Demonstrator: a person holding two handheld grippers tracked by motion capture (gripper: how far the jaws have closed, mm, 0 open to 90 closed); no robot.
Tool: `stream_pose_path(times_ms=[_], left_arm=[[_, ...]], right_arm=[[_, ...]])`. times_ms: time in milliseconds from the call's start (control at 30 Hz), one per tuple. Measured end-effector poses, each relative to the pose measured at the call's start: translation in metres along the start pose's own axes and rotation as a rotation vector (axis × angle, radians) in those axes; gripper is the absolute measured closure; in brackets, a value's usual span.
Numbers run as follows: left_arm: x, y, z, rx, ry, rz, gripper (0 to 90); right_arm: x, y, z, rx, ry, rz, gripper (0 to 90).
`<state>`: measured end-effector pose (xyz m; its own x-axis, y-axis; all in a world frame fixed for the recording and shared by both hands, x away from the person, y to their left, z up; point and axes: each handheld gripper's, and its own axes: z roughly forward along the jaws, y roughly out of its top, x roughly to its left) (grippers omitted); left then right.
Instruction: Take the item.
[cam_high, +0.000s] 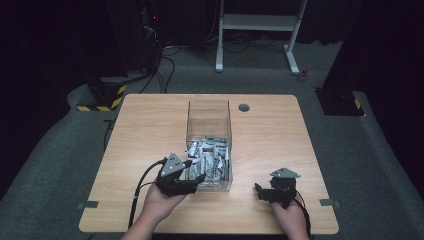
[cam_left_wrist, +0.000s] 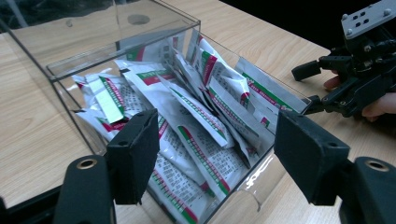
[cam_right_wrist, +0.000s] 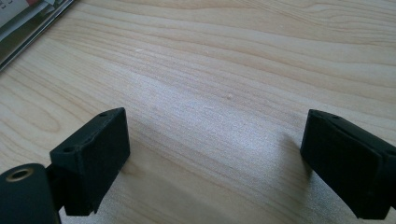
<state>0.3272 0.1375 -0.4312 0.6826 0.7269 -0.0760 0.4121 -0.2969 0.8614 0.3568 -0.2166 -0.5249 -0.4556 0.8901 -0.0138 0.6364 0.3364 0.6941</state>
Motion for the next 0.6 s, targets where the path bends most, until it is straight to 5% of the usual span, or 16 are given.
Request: stream_pose_path(times_ms=[133,367,600], left_arm=[[-0.001,0.002,0.006,0.005,-0.012,-0.011,41.3],[-0.001,0.001,0.014,0.03,0.036,-0.028,49.9],[-0.001,0.001,0.018,0.046,0.016,-0.049,54.8]], right_arm=[[0.0,0.0,0.0,0.0,0.0,0.0,7.8],[0.0,0.0,0.0,0.0,0.001,-0.001,7.8],[0.001,0.0,0.0,0.001,0.002,0.0,7.9]])
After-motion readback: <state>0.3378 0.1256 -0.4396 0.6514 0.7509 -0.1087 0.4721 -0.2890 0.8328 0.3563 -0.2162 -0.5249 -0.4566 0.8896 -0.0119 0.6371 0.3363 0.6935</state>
